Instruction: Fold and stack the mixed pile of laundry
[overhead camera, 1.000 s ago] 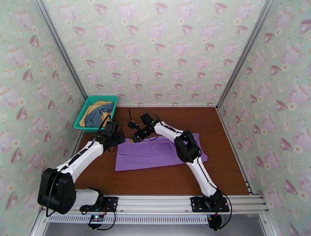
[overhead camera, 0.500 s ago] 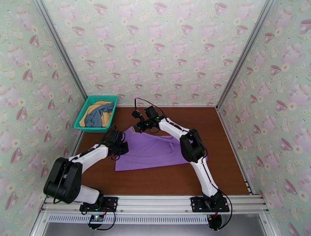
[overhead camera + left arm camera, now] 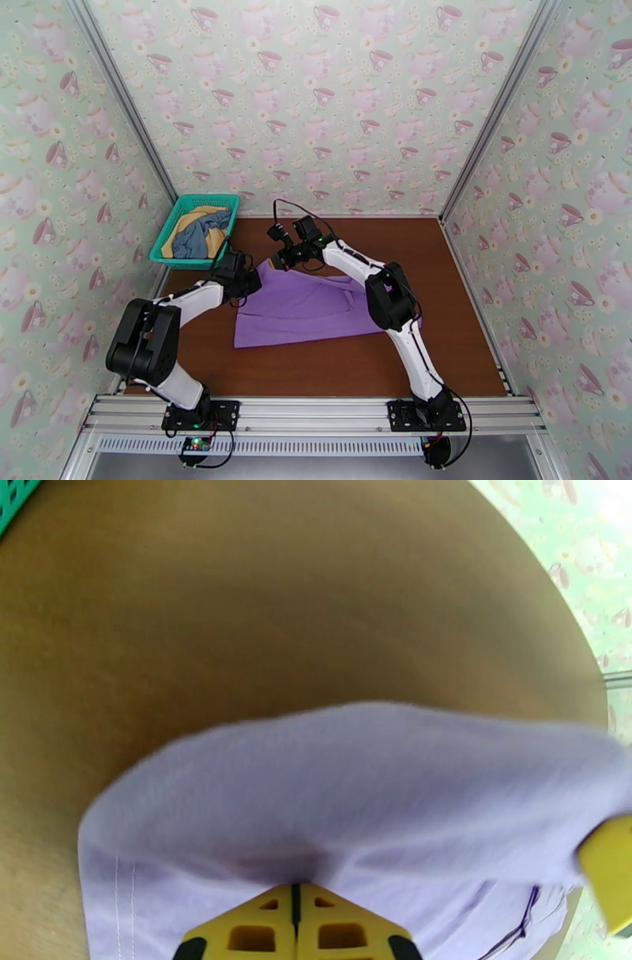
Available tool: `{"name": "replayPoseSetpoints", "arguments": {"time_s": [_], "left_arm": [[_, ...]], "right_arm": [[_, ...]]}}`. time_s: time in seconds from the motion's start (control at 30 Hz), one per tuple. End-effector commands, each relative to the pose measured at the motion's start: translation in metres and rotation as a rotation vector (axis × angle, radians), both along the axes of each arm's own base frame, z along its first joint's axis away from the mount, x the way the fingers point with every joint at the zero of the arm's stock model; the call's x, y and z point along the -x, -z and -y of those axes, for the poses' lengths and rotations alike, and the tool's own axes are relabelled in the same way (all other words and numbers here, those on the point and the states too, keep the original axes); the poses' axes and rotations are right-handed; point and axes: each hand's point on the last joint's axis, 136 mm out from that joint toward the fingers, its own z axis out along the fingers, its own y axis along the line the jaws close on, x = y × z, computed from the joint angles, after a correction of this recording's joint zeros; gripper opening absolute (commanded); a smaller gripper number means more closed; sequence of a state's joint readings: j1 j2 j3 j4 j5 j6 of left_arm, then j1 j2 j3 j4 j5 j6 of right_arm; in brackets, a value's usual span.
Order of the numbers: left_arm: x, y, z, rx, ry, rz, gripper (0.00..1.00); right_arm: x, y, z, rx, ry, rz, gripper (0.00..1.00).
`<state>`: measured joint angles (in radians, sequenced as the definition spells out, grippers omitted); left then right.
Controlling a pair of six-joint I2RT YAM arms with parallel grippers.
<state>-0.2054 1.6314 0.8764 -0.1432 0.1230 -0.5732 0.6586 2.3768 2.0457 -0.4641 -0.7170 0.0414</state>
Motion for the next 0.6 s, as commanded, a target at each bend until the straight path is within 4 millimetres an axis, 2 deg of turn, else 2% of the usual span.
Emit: {"name": "replayPoseSetpoints", "arguments": {"time_s": [0.0, 0.17, 0.27, 0.37, 0.57], "left_arm": [[-0.013, 0.011, -0.008, -0.016, -0.021, -0.006, 0.00], [-0.013, 0.043, -0.017, -0.023, -0.045, -0.060, 0.00], [-0.013, 0.051, -0.025, -0.040, -0.081, -0.060, 0.00], [-0.012, 0.047, -0.038, -0.074, -0.127, -0.037, 0.00], [-0.008, 0.021, -0.065, -0.167, -0.216, 0.019, 0.00]], "right_arm": [[0.007, 0.004, -0.001, -0.007, -0.038, -0.032, 0.00], [0.019, 0.012, -0.002, -0.021, -0.092, -0.077, 0.00], [0.026, 0.021, -0.003, -0.013, -0.114, -0.106, 0.00], [0.033, 0.029, -0.002, 0.002, -0.132, -0.128, 0.00], [0.051, 0.044, -0.002, 0.036, -0.172, -0.154, 0.05]]}}
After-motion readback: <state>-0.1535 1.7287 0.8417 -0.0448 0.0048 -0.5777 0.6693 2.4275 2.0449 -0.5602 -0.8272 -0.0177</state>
